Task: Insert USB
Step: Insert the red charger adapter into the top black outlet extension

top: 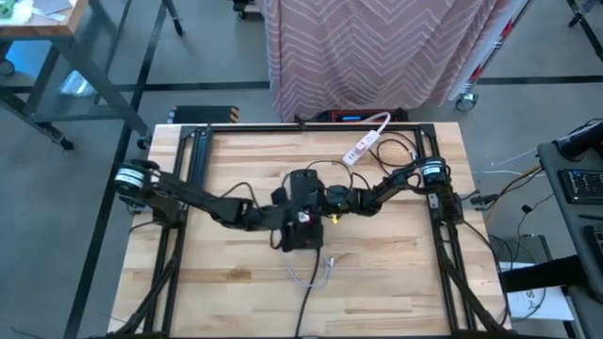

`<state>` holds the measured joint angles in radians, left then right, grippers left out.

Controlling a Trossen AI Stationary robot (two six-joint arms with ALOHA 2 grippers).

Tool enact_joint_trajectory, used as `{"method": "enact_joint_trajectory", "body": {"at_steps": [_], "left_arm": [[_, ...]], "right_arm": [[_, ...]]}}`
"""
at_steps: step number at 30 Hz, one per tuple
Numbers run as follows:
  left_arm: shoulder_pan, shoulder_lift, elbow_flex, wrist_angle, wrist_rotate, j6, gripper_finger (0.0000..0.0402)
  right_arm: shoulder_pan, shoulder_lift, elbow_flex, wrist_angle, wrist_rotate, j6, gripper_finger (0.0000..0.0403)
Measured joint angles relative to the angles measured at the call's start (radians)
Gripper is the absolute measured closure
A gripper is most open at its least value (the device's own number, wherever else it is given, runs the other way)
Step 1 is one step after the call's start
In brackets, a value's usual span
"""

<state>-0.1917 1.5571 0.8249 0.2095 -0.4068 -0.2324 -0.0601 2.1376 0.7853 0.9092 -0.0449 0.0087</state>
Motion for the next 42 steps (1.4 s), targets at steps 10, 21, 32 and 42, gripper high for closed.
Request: {"method": "enact_joint_trajectory", "body": {"at_steps": [10,21,32,42], "left_arm": [[0.000,-0.442,-0.100,-0.611,-0.278,-0.356,0.0276],[0.261,-0.633,-0.102,-1.119,-0.464,-0.888,0.0276],[0.991,-0.616,-0.086,-1.000,0.093,-0.373,0.0276],[1.100,-0.555,-0.094,-0.951,0.136,-0.208,0.0276]], "right_arm": [[0.000,0.000,0.000,0.000,-0.006,0.003,0.0403],[0.002,-0.041,-0.002,-0.051,-0.049,0.029,0.0403],[0.043,-0.124,-0.010,-0.143,-0.033,0.010,0.0403],[0.043,-0.140,-0.010,-0.152,-0.035,0.006,0.0403]]}}
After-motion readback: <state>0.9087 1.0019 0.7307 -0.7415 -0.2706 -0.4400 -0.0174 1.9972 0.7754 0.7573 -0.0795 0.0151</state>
